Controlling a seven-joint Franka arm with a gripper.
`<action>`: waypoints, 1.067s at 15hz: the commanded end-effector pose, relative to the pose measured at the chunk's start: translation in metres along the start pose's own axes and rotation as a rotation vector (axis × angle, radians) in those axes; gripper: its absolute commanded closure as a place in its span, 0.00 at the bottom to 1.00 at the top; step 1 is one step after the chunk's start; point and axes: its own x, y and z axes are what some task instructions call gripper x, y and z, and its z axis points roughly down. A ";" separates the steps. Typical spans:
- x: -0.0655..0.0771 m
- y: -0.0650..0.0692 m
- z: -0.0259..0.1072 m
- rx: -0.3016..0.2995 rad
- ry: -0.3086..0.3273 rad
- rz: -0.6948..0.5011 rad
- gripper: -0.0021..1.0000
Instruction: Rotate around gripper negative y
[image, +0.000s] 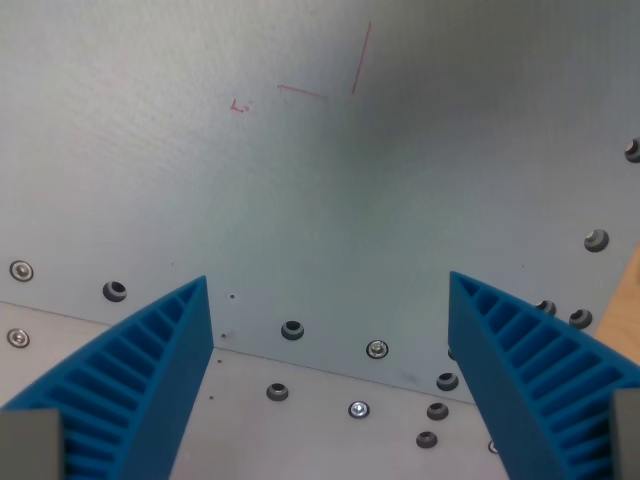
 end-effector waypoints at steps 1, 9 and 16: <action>0.000 0.000 -0.002 -0.002 -0.007 0.000 0.00; 0.000 0.000 -0.002 -0.002 -0.100 0.000 0.00; 0.000 0.000 -0.002 -0.002 -0.182 0.000 0.00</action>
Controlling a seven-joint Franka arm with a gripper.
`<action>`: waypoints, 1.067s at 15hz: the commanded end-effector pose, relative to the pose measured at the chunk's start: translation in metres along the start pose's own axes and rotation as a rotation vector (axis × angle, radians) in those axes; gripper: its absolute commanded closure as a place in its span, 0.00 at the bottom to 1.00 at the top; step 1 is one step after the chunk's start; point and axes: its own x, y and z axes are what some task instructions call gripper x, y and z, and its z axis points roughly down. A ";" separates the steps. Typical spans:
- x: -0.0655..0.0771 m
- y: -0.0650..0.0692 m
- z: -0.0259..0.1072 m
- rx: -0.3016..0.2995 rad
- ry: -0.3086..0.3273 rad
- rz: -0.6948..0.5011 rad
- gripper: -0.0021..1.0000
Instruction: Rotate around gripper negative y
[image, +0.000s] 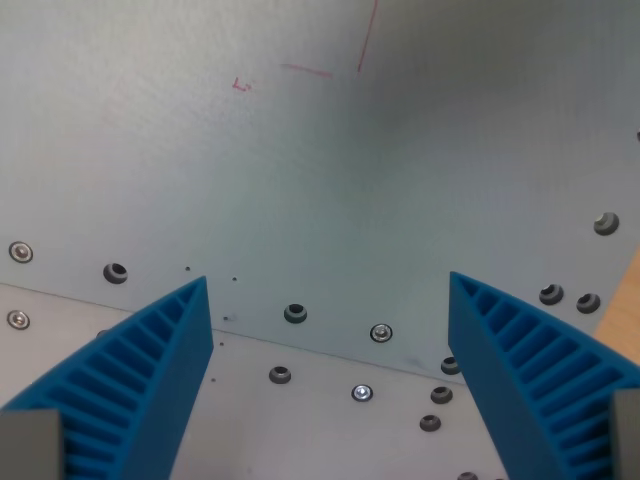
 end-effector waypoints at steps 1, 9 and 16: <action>0.005 0.001 -0.008 -0.008 -0.161 0.003 0.00; 0.005 0.001 -0.008 -0.008 -0.254 0.004 0.00; 0.005 0.001 -0.008 -0.008 -0.336 0.004 0.00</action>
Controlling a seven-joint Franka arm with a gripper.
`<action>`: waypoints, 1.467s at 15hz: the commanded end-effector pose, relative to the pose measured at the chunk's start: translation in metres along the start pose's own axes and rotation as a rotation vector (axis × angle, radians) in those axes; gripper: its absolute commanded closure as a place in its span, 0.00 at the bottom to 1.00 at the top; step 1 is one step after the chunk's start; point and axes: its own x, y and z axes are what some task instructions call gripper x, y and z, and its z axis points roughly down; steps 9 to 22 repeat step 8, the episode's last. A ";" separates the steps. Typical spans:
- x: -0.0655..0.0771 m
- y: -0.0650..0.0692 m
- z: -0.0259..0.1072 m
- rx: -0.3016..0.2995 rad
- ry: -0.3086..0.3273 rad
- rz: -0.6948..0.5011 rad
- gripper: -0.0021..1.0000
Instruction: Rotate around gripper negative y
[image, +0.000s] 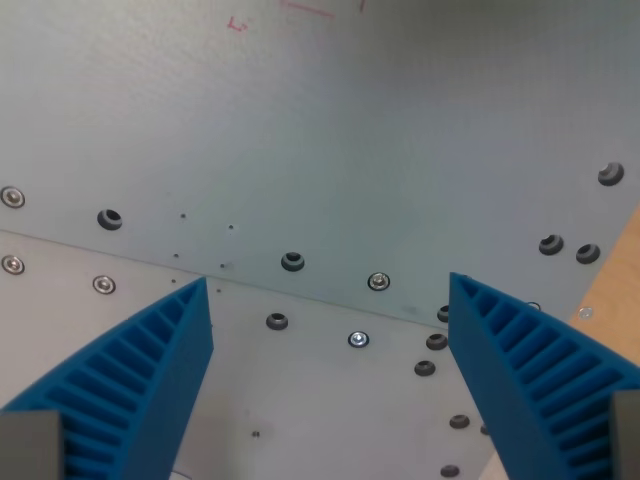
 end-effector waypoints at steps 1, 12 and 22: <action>0.007 0.001 -0.009 -0.010 -0.240 0.014 0.00; 0.007 0.001 -0.009 -0.009 -0.322 0.015 0.00; 0.007 0.001 -0.009 -0.009 -0.322 0.015 0.00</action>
